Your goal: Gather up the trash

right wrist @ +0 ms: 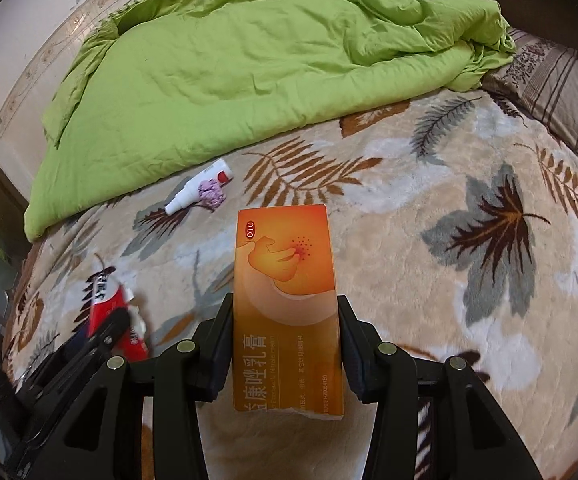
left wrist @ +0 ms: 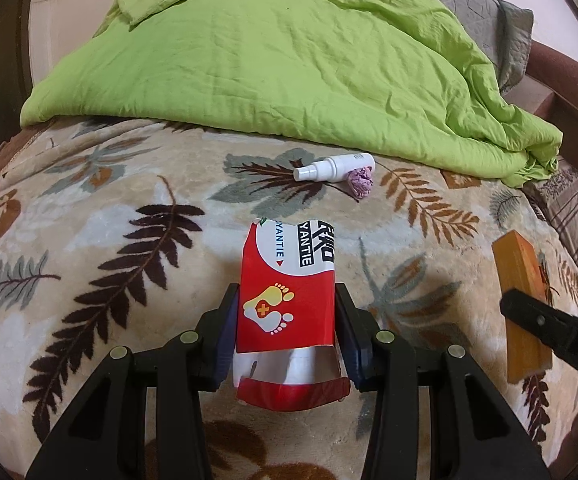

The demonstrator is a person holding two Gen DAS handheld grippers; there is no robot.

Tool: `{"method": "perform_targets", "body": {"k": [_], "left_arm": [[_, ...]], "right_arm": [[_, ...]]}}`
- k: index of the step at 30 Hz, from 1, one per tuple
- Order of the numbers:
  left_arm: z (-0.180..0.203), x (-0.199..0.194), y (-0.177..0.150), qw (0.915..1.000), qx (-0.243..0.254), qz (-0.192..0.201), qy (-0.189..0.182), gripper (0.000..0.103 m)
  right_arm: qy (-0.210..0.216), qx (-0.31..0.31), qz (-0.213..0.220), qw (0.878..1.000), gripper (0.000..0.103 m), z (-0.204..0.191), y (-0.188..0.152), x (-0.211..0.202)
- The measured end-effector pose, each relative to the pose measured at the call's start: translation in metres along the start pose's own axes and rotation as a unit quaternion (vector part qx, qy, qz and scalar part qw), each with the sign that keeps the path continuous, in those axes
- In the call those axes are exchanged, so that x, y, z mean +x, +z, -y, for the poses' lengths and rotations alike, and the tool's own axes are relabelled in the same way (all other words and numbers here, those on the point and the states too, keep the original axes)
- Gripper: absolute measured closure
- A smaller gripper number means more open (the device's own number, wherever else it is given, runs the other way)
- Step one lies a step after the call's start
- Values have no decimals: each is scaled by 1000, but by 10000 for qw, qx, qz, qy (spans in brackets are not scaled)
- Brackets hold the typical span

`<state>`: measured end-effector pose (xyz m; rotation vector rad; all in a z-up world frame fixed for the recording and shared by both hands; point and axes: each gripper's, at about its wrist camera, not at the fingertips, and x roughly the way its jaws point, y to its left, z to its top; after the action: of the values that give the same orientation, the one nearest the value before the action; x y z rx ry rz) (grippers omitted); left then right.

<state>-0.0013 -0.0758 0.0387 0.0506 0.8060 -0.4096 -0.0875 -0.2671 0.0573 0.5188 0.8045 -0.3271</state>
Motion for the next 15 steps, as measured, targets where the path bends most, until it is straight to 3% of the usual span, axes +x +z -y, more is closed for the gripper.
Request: {"method": "perform_targets", "body": {"k": [15], "left_arm": [[6, 2, -1, 9999, 100, -35, -15, 59]], "right_arm": [[32, -158, 152, 9998, 53, 0, 7, 2]]}}
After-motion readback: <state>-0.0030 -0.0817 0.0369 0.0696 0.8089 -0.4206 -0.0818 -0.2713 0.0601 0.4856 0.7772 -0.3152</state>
